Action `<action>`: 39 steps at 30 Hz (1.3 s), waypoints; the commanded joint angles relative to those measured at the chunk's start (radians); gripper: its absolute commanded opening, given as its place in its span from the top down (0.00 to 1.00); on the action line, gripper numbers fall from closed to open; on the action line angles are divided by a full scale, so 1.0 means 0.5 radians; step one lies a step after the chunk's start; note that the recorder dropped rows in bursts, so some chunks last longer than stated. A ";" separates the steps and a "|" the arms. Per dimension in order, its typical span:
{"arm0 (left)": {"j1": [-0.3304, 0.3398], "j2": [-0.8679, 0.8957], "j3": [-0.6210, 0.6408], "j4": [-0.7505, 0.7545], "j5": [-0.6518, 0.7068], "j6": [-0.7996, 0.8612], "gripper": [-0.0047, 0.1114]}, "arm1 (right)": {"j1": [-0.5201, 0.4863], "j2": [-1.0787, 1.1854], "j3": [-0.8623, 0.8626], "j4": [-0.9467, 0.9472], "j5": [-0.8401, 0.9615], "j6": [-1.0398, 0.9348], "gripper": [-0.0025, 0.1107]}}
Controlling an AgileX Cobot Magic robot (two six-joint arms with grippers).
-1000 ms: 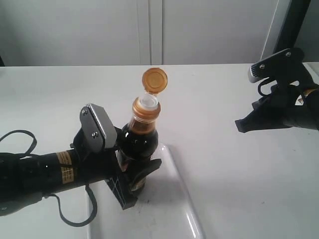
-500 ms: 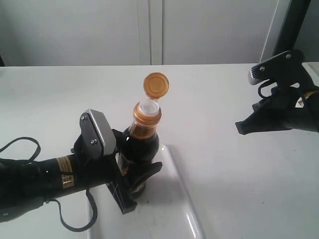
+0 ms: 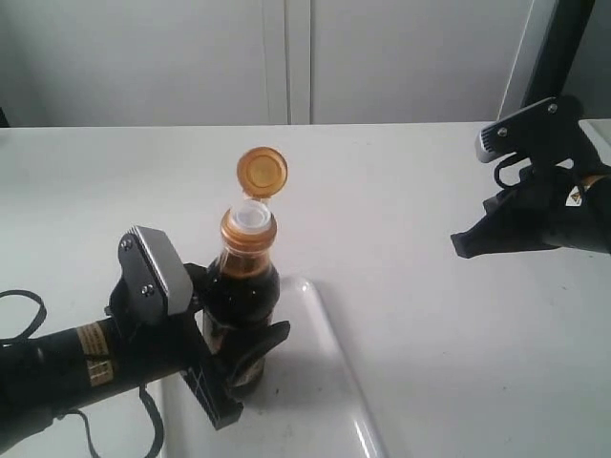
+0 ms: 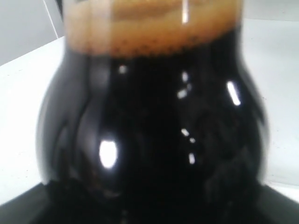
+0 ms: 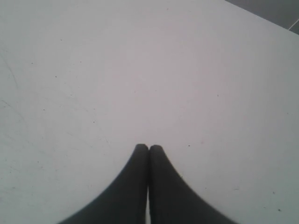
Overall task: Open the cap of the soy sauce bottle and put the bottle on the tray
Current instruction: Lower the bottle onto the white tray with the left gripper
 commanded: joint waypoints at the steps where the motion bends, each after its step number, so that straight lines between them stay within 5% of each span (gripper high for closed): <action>1: -0.004 -0.011 0.032 -0.119 0.108 -0.003 0.91 | -0.014 -0.003 0.007 0.013 -0.024 0.012 0.98; 12: -0.004 -0.020 0.032 -0.375 0.108 -0.007 0.30 | -0.014 -0.003 0.007 0.013 -0.002 0.012 0.98; 15: -0.004 -0.048 0.032 -0.422 0.108 0.010 0.21 | -0.014 -0.003 0.007 0.013 -0.002 0.012 0.98; 39: -0.004 -0.318 0.032 -0.518 0.108 0.164 0.19 | -0.014 -0.003 0.007 0.013 0.007 0.030 0.98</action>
